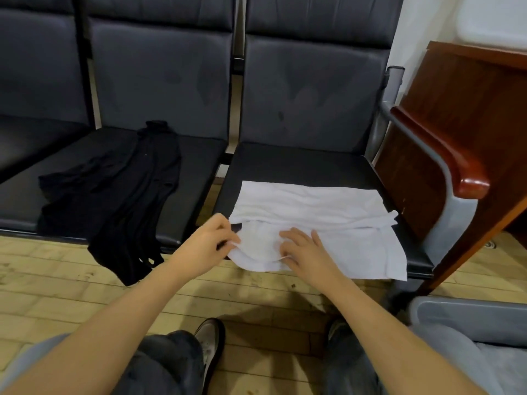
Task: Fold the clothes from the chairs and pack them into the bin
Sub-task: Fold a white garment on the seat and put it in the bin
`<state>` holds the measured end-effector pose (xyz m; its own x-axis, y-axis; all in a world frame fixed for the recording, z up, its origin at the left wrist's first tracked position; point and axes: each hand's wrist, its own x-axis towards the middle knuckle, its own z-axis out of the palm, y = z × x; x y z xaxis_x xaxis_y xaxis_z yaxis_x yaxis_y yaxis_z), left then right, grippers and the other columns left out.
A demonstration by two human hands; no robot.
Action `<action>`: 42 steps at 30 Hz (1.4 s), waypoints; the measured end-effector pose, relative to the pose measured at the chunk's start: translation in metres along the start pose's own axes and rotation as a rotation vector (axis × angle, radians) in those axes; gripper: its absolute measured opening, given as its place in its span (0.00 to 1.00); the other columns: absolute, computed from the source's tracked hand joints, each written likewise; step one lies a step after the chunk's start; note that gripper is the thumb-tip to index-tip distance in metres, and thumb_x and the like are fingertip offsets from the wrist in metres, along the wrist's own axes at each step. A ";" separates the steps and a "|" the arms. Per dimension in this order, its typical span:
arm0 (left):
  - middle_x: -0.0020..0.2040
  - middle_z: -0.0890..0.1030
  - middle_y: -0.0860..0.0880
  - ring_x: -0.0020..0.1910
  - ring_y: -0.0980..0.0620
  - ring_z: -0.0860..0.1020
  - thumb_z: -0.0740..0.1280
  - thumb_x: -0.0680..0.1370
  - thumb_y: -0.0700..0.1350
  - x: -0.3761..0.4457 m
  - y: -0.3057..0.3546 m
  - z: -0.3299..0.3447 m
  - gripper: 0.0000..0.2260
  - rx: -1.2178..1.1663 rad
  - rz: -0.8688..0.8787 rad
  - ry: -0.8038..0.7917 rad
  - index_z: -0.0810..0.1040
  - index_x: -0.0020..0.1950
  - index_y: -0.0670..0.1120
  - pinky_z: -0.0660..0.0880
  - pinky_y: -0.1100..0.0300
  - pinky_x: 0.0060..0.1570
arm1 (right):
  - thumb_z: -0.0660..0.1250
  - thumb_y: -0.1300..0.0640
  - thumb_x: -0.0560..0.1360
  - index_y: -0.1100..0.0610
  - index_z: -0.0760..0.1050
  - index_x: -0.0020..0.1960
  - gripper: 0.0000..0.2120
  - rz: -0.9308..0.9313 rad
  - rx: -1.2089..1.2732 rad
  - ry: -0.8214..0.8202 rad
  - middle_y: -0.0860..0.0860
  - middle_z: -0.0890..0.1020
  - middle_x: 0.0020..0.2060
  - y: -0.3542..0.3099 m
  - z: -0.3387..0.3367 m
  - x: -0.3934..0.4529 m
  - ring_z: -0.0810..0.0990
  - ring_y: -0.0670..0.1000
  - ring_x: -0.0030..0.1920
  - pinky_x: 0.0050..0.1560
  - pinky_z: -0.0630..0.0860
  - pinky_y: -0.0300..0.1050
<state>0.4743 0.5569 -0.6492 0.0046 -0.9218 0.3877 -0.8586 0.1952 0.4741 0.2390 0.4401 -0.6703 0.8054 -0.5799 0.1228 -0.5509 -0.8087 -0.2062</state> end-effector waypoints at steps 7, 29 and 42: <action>0.48 0.73 0.53 0.46 0.52 0.73 0.62 0.78 0.52 0.006 -0.001 0.020 0.12 0.145 -0.071 -0.091 0.80 0.49 0.46 0.73 0.51 0.49 | 0.65 0.53 0.77 0.52 0.77 0.47 0.03 -0.001 0.045 0.021 0.43 0.70 0.68 0.021 -0.015 -0.020 0.62 0.45 0.72 0.74 0.38 0.50; 0.70 0.67 0.37 0.68 0.35 0.67 0.62 0.77 0.54 0.072 0.002 0.056 0.19 0.463 -0.215 0.007 0.77 0.62 0.44 0.68 0.42 0.61 | 0.42 0.34 0.78 0.43 0.45 0.77 0.30 0.423 -0.100 -0.143 0.45 0.45 0.78 0.063 -0.014 0.034 0.42 0.49 0.77 0.75 0.39 0.54; 0.78 0.40 0.48 0.76 0.51 0.40 0.41 0.82 0.58 0.141 -0.047 0.061 0.26 0.443 -0.394 -0.437 0.39 0.77 0.52 0.41 0.49 0.74 | 0.50 0.42 0.81 0.45 0.58 0.75 0.23 0.429 0.287 -0.017 0.43 0.53 0.77 0.076 -0.010 0.093 0.46 0.43 0.76 0.73 0.35 0.48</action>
<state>0.4840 0.3970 -0.6651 0.2296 -0.9632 -0.1400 -0.9626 -0.2460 0.1135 0.2701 0.3232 -0.6647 0.5250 -0.8498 -0.0462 -0.7519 -0.4377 -0.4929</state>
